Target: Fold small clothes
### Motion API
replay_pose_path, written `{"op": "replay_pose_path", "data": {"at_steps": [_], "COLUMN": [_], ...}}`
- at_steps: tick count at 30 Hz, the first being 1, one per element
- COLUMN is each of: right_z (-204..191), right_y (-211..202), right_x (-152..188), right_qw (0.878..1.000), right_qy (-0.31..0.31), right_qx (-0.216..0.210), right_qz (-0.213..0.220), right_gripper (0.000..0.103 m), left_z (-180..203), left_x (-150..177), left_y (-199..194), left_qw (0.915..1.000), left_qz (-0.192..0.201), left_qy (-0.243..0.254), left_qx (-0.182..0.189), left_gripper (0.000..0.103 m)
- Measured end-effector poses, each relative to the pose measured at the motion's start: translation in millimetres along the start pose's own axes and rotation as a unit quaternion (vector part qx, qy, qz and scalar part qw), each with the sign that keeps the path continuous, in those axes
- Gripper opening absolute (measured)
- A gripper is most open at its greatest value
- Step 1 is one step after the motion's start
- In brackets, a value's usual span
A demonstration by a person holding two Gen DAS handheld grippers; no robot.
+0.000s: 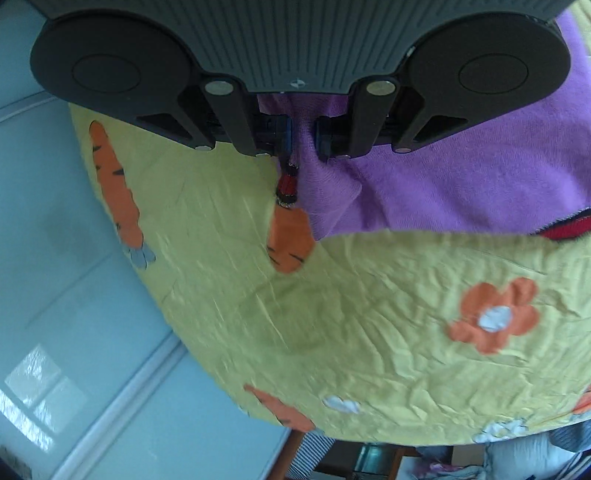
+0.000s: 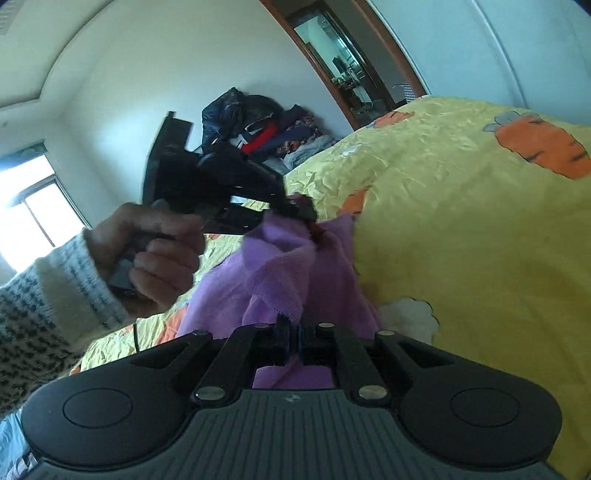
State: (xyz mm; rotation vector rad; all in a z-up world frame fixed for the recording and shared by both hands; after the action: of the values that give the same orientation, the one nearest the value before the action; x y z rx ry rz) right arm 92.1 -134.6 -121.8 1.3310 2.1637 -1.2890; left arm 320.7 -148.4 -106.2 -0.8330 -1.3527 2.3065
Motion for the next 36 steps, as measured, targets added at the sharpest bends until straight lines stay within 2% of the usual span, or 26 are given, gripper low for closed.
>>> {"op": "replay_pose_path", "data": {"at_steps": [2,4,5,6,7,8,9,10,11,12,14,15,16,19,21,22,23,24,25,27,28,32,33,34,35,36], "right_z": [6.7,16.7,18.6,16.8,17.8,13.3,10.1,8.3,7.3,4.7,-1.9,-3.4,-4.8,-12.2,-15.5,-10.1,3.0,15.6,20.0,18.8,16.5,9.4,8.4,10.4,17.0,15.0], "right_y": [-7.2,-4.9,0.7,-9.6,-13.6,-20.0,-28.3,-35.8,-43.0,-51.3,-50.5,-40.7,-29.1,12.6,42.0,57.7,73.4,87.7,87.6,70.7,59.0,31.7,32.5,35.4,38.3,30.3], "right_x": [5.0,5.9,10.6,12.4,12.0,9.8,5.4,0.3,-4.5,-11.7,-24.1,-30.0,-37.0,-55.1,-60.3,-61.7,-63.4,-65.9,-68.4,-72.0,-72.3,-52.8,-45.3,-31.4,-16.9,-13.2], "right_qw": [1.0,0.999,0.999,0.998,0.998,0.999,0.999,0.999,0.997,0.995,0.994,0.992,0.99,0.982,0.977,0.975,0.967,0.964,0.971,0.976,0.977,0.976,0.973,0.965,0.955,0.952], "right_qy": [0.007,0.024,0.019,0.014,0.012,0.006,-0.006,-0.03,-0.057,-0.077,-0.105,-0.119,-0.134,-0.182,-0.193,-0.195,-0.205,-0.206,-0.185,-0.16,-0.158,-0.179,-0.192,-0.21,-0.228,-0.25], "right_qx": [0.004,0.007,0.017,0.031,0.038,0.019,0.01,0.027,0.052,0.059,0.035,0.032,0.035,0.033,0.024,0.049,0.1,0.12,0.098,0.082,0.084,0.061,0.052,0.064,0.1,0.107], "right_qz": [0.001,-0.023,-0.046,-0.058,-0.058,-0.05,-0.038,-0.032,-0.02,-0.002,-0.005,-0.018,-0.026,-0.044,-0.084,-0.1,-0.109,-0.119,-0.118,-0.123,-0.116,-0.111,-0.121,-0.141,-0.163,-0.142], "right_gripper": [0.004,0.009,0.013,0.044,0.085,0.098,0.103,0.103,0.103,0.101,0.081,0.044,0.02,0.018,0.018,0.015,0.015,0.015,0.015,0.018,0.02,0.021,0.021,0.022,0.022,0.024], "left_z": [0.1,-0.3,-1.0,0.2,1.2,-0.3,-5.6,-12.8,-19.5,-24.8,-37.8,-45.7,-52.4,-65.2,-68.3,-72.6,-76.5,-79.3,-83.3,-91.8,-92.5,-87.4,-87.3,-87.4,-89.4,-86.6], "left_x": [-0.2,-3.7,-5.5,-8.1,-11.7,-15.9,-17.0,-17.0,-13.4,-5.7,20.2,35.4,51.9,97.9,124.7,137.4,146.6,151.9,154.0,158.6,159.2,177.1,183.4,190.0,198.1,206.2], "left_y": [4.9,10.5,14.8,15.4,9.7,-2.3,-18.4,-38.7,-60.0,-79.0,-100.5,-103.6,-104.0,-93.1,-75.0,-63.7,-52.9,-46.5,-46.3,-52.8,-59.9,-77.8,-75.6,-71.7,-65.0,-60.9], "left_qw": [1.0,0.9999,0.9997,0.9998,0.9998,0.9996,0.999,0.9976,0.9957,0.9943,0.9924,0.9917,0.9908,0.9844,0.9784,0.9751,0.9708,0.9688,0.9684,0.9735,0.9746,0.9778,0.9802,0.983,0.9848,0.9865], "left_qz": [0.001,-0.001,-0.008,-0.009,0.001,0.014,0.031,0.054,0.08,0.098,0.106,0.099,0.095,0.085,0.074,0.064,0.058,0.066,0.08,0.074,0.079,0.091,0.084,0.071,0.057,0.045], "left_qy": [-0.004,-0.009,-0.017,-0.016,-0.012,-0.016,-0.027,-0.037,-0.037,-0.027,-0.017,-0.016,-0.015,-0.002,0.016,0.023,0.025,0.031,0.023,-0.011,-0.02,-0.03,-0.037,-0.045,-0.053,-0.06], "left_qx": [-0.002,-0.014,-0.014,-0.011,-0.014,-0.016,-0.018,-0.022,-0.027,-0.033,-0.061,-0.081,-0.096,-0.154,-0.193,-0.211,-0.231,-0.237,-0.235,-0.216,-0.209,-0.186,-0.176,-0.163,-0.155,-0.146], "left_gripper": [0.011,0.013,0.02,0.025,0.04,0.062,0.073,0.083,0.084,0.085,0.092,0.092,0.092,0.092,0.092,0.092,0.096,0.099,0.103,0.102,0.098,0.1,0.1,0.1,0.098,0.098]}}
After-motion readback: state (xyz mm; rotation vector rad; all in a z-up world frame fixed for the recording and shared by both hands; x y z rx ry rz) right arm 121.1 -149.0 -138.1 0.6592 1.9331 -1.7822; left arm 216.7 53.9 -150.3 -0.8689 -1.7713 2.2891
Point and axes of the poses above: each gripper's, at about its wrist camera, not at the fingertips, and y roughly the way its jaws point, z to its right, x to its underside, the point moved 10 cm from there along y, roughly the way its jaws point, and after that the axes turned 13 degrees about -z, right-handed, at the moved point
